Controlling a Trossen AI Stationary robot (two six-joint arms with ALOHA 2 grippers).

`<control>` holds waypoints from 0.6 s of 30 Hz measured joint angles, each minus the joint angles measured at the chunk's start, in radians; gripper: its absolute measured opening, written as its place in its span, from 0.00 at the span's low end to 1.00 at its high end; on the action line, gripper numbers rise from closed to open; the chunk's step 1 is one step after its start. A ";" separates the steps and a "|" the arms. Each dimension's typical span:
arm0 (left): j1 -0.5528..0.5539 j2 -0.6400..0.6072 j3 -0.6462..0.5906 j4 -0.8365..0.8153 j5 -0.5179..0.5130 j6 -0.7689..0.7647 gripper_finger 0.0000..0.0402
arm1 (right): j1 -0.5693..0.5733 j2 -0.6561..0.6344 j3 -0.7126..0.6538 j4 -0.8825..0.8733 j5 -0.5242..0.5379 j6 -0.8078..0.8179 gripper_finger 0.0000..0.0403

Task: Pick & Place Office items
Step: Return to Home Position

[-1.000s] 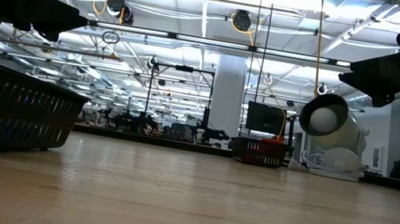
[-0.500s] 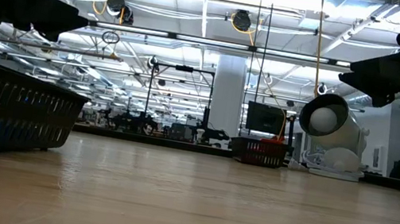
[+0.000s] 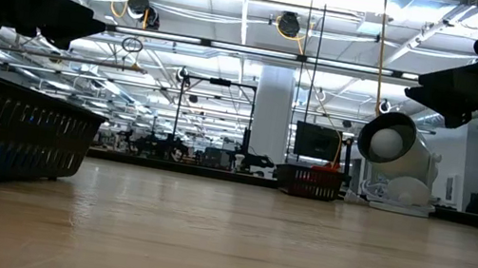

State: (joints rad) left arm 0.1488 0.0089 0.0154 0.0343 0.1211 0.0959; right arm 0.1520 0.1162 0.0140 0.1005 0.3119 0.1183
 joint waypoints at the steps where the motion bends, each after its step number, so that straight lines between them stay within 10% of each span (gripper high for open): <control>1: 0.000 0.000 0.000 0.000 0.000 0.001 0.49 | 0.000 0.000 0.000 0.000 0.000 0.000 0.49; 18: 0.000 0.000 0.000 0.000 0.000 -0.001 0.39 | 0.000 0.000 0.000 0.000 0.000 0.000 0.49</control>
State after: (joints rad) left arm 0.1490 0.0090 0.0154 0.0341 0.1211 0.0950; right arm 0.1524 0.1164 0.0141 0.1005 0.3119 0.1184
